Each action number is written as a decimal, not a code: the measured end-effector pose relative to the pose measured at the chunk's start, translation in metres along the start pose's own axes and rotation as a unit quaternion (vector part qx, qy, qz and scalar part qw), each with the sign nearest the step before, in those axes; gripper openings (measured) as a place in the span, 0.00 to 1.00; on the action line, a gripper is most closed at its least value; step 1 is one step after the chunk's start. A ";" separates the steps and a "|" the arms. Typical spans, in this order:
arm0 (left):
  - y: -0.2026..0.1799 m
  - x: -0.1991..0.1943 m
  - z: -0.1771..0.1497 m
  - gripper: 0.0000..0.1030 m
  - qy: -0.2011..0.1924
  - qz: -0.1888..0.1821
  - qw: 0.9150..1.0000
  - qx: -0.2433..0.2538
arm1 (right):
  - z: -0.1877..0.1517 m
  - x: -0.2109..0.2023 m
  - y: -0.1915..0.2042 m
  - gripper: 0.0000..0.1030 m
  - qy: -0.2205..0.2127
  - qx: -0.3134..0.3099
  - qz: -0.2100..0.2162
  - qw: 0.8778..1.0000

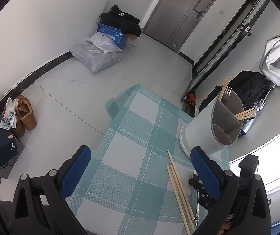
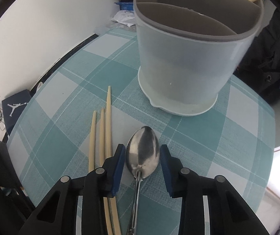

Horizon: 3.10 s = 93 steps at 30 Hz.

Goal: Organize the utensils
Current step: 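Close the right gripper on the steel spoon, then lift the spoon with the right gripper while the left gripper grasps a wooden chopstick, then raise the chopstick with the left gripper while the right gripper carries the spoon toward the caddy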

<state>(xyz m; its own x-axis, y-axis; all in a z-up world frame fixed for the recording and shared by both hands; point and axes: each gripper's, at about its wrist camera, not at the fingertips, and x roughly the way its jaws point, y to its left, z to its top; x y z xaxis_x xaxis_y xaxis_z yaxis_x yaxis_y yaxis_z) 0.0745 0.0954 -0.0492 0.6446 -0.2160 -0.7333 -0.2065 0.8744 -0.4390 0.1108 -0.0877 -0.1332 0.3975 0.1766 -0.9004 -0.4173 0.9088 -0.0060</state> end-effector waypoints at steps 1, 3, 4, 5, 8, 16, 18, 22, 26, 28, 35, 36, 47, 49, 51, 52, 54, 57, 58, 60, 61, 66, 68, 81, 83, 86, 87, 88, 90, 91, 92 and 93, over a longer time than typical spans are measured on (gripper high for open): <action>-0.001 0.003 -0.002 0.97 0.006 0.001 1.000 0.001 | -0.001 -0.004 -0.005 0.34 -0.006 0.008 0.003 1.000; -0.003 0.009 -0.006 0.97 0.019 0.010 1.000 0.009 | -0.005 -0.012 -0.013 0.34 -0.021 0.030 0.014 0.999; -0.006 0.014 -0.009 0.97 0.029 0.016 0.999 0.015 | -0.007 -0.017 -0.018 0.34 -0.029 0.042 0.023 0.998; -0.008 0.020 -0.012 0.97 0.042 0.022 0.999 0.022 | -0.009 -0.021 -0.022 0.34 -0.037 0.052 0.032 0.997; -0.017 0.038 -0.025 0.97 0.082 0.028 0.995 0.043 | -0.016 -0.030 -0.034 0.34 -0.056 0.083 0.042 0.994; -0.047 0.066 -0.057 0.97 0.144 0.055 0.983 0.103 | -0.025 -0.042 -0.058 0.34 -0.094 0.142 0.078 0.982; -0.055 0.071 -0.062 0.97 0.145 0.066 0.980 0.118 | -0.029 -0.048 -0.064 0.34 -0.101 0.150 0.081 0.980; -0.066 0.080 -0.064 0.97 0.143 0.099 0.974 0.147 | -0.031 -0.052 -0.071 0.34 -0.114 0.169 0.090 0.975; -0.068 0.089 -0.070 0.97 0.156 0.124 0.969 0.146 | -0.034 -0.058 -0.081 0.34 -0.124 0.182 0.095 0.971; -0.068 0.093 -0.073 0.97 0.158 0.143 0.966 0.146 | -0.035 -0.060 -0.084 0.34 -0.127 0.185 0.097 0.970; -0.073 0.097 -0.071 0.97 0.150 0.163 0.962 0.160 | -0.039 -0.070 -0.090 0.34 -0.131 0.198 0.104 0.966; -0.071 0.098 -0.070 0.97 0.155 0.161 0.963 0.153 | -0.039 -0.072 -0.089 0.34 -0.134 0.195 0.102 0.966; -0.074 0.099 -0.062 0.47 0.138 0.164 0.965 0.150 | -0.036 -0.083 -0.088 0.34 -0.158 0.192 0.105 0.963; -0.072 0.099 -0.059 0.36 0.133 0.166 0.966 0.144 | -0.036 -0.084 -0.087 0.34 -0.161 0.190 0.105 0.963; -0.069 0.099 -0.057 0.22 0.125 0.174 0.968 0.134 | -0.036 -0.084 -0.086 0.34 -0.162 0.190 0.101 0.963; -0.068 0.099 -0.055 0.19 0.121 0.177 0.968 0.128 | -0.036 -0.084 -0.086 0.34 -0.162 0.189 0.100 0.963; -0.065 0.099 -0.053 0.07 0.116 0.179 0.970 0.116 | -0.036 -0.084 -0.087 0.34 -0.162 0.192 0.099 0.963; -0.064 0.100 -0.051 0.03 0.116 0.174 0.973 0.098 | -0.038 -0.086 -0.088 0.34 -0.165 0.195 0.093 0.962; -0.063 0.100 -0.050 0.03 0.115 0.172 0.974 0.093 | -0.038 -0.087 -0.088 0.34 -0.165 0.196 0.093 0.962; -0.062 0.101 -0.049 0.01 0.113 0.168 0.976 0.083 | -0.038 -0.087 -0.088 0.34 -0.166 0.197 0.092 0.962; -0.062 0.101 -0.048 0.01 0.112 0.165 0.977 0.078 | -0.039 -0.088 -0.087 0.34 -0.167 0.197 0.091 0.962; -0.058 0.101 -0.044 0.01 0.113 0.149 0.980 0.066 | -0.038 -0.089 -0.086 0.34 -0.173 0.192 0.088 0.962; -0.059 0.099 -0.043 0.01 0.110 0.138 0.982 0.065 | -0.037 -0.089 -0.087 0.34 -0.174 0.192 0.087 0.962; -0.076 0.043 -0.027 0.01 -0.003 0.103 0.992 0.078 | -0.040 -0.098 -0.083 0.34 -0.199 0.191 0.079 0.958; -0.080 0.032 -0.024 0.01 -0.023 0.095 0.992 0.078 | -0.043 -0.103 -0.081 0.34 -0.205 0.190 0.072 0.957; -0.090 0.011 -0.021 0.01 -0.059 0.082 0.991 0.092 | -0.047 -0.113 -0.081 0.34 -0.221 0.195 0.072 0.953; -0.095 0.003 -0.020 0.01 -0.071 0.076 0.990 0.100 | -0.048 -0.116 -0.081 0.34 -0.225 0.195 0.073 0.952; -0.097 -0.002 -0.020 0.01 -0.078 0.066 0.989 0.104 | -0.049 -0.118 -0.081 0.34 -0.231 0.194 0.080 0.950; -0.101 -0.013 -0.019 0.01 -0.090 0.049 0.989 0.108 | -0.052 -0.124 -0.081 0.34 -0.244 0.201 0.103 0.943; -0.102 -0.017 -0.020 0.01 -0.092 0.043 0.989 0.111 | -0.053 -0.126 -0.080 0.34 -0.248 0.203 0.107 0.941; -0.103 -0.022 -0.020 0.00 -0.098 0.040 0.988 0.114 | -0.052 -0.128 -0.079 0.34 -0.252 0.202 0.106 0.940; -0.104 -0.026 -0.021 0.00 -0.103 0.038 0.987 0.116 | -0.053 -0.131 -0.077 0.34 -0.256 0.201 0.103 0.940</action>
<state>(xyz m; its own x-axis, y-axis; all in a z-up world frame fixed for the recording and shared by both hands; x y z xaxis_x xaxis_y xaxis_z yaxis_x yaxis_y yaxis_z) 0.0641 0.0011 0.0047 0.7748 -0.0746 -0.6277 -0.1004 0.9659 -0.2387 0.0478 -0.2011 -0.0382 0.7266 0.4295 -0.5363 -0.2270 0.8868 0.4025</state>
